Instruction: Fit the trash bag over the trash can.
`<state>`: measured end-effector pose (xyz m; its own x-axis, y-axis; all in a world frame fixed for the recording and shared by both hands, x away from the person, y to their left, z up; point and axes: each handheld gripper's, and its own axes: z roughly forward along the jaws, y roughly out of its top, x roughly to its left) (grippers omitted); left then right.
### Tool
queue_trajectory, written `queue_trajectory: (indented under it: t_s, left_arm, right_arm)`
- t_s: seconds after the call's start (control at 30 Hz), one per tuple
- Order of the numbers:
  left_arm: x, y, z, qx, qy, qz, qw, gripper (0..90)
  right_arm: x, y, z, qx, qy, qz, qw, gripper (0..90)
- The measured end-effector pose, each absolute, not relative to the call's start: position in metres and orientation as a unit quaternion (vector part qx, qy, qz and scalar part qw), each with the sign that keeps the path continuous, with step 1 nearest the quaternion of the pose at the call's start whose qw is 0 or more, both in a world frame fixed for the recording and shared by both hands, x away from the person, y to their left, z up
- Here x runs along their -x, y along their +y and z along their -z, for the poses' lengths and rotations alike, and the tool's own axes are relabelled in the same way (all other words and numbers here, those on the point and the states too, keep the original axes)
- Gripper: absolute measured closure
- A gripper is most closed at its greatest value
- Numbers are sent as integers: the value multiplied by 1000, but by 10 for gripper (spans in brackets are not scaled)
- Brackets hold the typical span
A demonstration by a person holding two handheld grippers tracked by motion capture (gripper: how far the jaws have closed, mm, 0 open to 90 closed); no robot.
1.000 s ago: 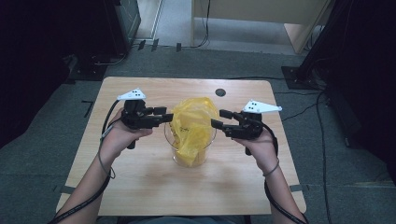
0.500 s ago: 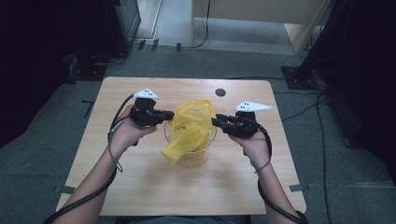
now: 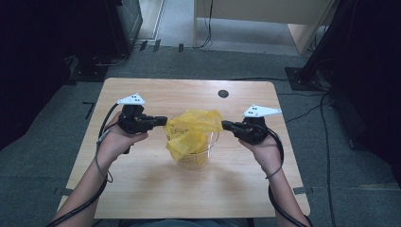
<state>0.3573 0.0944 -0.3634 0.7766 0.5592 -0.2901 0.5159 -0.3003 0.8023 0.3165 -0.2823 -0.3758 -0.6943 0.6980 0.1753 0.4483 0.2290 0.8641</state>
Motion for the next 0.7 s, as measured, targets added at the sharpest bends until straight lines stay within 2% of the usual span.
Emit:
queue_trajectory:
  t_s: [0.13, 0.33, 0.43, 0.53, 0.63, 0.7]
  left_arm:
    - [-357, 97, 369, -811, 331, -28, 482, 887]
    - [-366, 95, 374, -795, 346, -32, 496, 850]
    - [-369, 93, 373, -793, 347, -35, 499, 820]
    - [-371, 91, 371, -789, 346, -41, 506, 748]
    - [-372, 90, 369, -785, 339, -48, 517, 634]
    - [-373, 87, 366, -786, 323, -50, 525, 587]
  right_arm:
    - [-316, -291, 378, -382, 776, -484, 132, 900]
    - [-322, -289, 384, -385, 766, -499, 125, 826]
    - [-326, -286, 380, -374, 759, -514, 144, 631]
    - [-333, -282, 377, -375, 750, -527, 141, 534]
    - [-339, -277, 377, -368, 751, -533, 126, 541]
    - [-343, -272, 380, -367, 755, -532, 112, 588]
